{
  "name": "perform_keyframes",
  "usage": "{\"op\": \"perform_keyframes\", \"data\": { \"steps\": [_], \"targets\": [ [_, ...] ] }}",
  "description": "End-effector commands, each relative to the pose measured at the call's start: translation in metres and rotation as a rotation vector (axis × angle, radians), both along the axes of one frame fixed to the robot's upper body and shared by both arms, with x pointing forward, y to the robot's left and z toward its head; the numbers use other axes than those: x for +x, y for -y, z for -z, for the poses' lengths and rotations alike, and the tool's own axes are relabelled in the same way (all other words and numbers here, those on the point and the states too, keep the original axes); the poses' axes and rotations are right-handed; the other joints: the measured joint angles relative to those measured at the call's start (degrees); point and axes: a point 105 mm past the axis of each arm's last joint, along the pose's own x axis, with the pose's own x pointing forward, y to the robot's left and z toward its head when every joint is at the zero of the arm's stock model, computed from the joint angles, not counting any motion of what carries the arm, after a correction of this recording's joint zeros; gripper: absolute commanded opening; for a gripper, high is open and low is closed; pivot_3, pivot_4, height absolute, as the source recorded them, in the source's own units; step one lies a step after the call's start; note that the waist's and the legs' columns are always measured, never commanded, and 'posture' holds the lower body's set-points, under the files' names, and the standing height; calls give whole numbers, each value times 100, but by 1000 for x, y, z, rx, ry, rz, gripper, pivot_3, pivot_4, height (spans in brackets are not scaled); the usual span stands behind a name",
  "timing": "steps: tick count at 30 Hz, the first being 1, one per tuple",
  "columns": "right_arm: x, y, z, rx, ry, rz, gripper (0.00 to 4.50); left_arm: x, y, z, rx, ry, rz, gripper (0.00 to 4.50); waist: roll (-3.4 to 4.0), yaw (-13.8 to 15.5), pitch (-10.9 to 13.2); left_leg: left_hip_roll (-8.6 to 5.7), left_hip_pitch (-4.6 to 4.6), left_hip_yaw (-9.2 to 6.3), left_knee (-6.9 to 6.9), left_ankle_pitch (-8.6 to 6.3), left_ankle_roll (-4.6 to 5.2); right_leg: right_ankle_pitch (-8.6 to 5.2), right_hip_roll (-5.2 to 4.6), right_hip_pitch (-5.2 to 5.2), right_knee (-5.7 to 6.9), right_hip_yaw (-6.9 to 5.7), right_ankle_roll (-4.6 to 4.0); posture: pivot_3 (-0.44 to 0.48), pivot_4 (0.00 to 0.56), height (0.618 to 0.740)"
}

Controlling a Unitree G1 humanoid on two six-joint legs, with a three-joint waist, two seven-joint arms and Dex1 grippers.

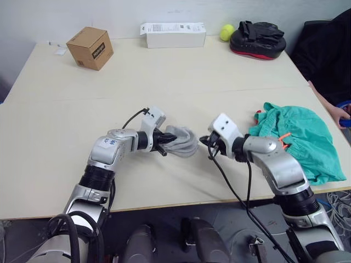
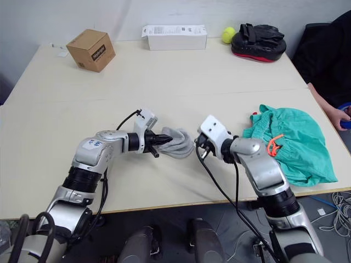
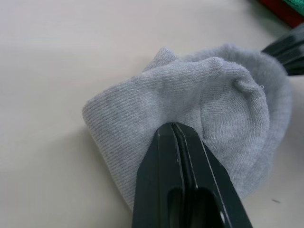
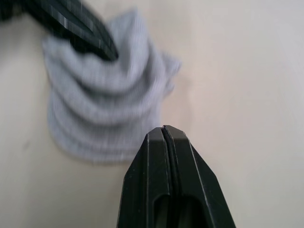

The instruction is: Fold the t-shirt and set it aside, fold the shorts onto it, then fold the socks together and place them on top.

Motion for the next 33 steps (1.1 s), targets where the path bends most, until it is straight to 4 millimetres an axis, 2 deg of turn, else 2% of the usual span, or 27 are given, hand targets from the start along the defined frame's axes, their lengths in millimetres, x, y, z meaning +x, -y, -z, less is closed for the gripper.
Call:
{"op": "perform_keyframes", "data": {
  "steps": [1, 3, 6, 9, 12, 17, 21, 24, 29, 33],
  "targets": [
    [-3, -25, -18, 55, 53, -49, 0, 1, -4, 4, 23, -8, -25, 42, 0, 8, 0, 1, 0, -2, -1, 0, 0, 0, 2, 0, 0, 0, -1, 0, 150, 740],
    [-3, -37, -11, 46, 41, -71, 0, 1, -4, 4, 24, -8, -26, 42, 0, 15, 0, 1, -1, -5, -2, 2, -3, 0, 2, 1, 0, -1, -1, 0, 150, 740],
    [1, -48, 13, 8, 2, -72, 0, 1, -4, 4, 26, -7, -25, 42, 0, 14, 0, -1, -3, 0, -1, 2, -4, 0, -4, 1, -2, 0, -1, 0, 150, 740],
    [4, -41, 38, -61, -25, -55, 0, 1, -3, 4, 26, -6, -24, 42, 0, 18, 0, -6, -6, 4, 0, 1, 0, 0, -9, 0, -4, 0, 0, 0, 150, 740],
    [0, -28, 53, -119, -37, -51, 0, 0, -4, 3, 26, -5, -24, 42, 0, 14, 0, -6, -6, 4, 1, 0, 2, 0, -8, 0, -6, 0, 0, 0, 150, 740],
    [-14, 3, 55, -120, -63, -21, 0, -1, -6, 3, 32, -2, -16, 42, -1, 35, -1, -6, -4, -1, 1, 0, 0, 0, -6, 4, -5, -1, 1, 0, 150, 740],
    [-32, 23, 40, 27, -153, 30, 0, -4, -4, 6, 58, 9, 9, 42, -2, 40, -1, -6, -5, -2, 1, 0, 0, 1, -7, 5, -7, -1, 4, 0, 150, 740],
    [-47, 34, 31, 218, -313, 74, 572, -5, -1, 8, 68, 16, 26, 0, 0, 17, 0, -5, -5, 0, 0, 0, 0, 1, -6, 2, -5, 1, 3, 0, 150, 740],
    [-59, 36, 32, 482, -569, 130, 2324, -5, 2, 8, 79, 26, 44, 0, 6, 26, 3, 2, -5, -18, -1, -3, 6, 0, 5, 3, 0, -2, -2, 0, 150, 740],
    [-55, 30, 49, 660, -742, 211, 3633, -5, 2, 8, 85, 32, 47, 0, 9, 20, 1, 0, -10, -19, -2, -7, 19, -1, 2, 1, 1, -2, -4, 0, 150, 740]
  ]
}}
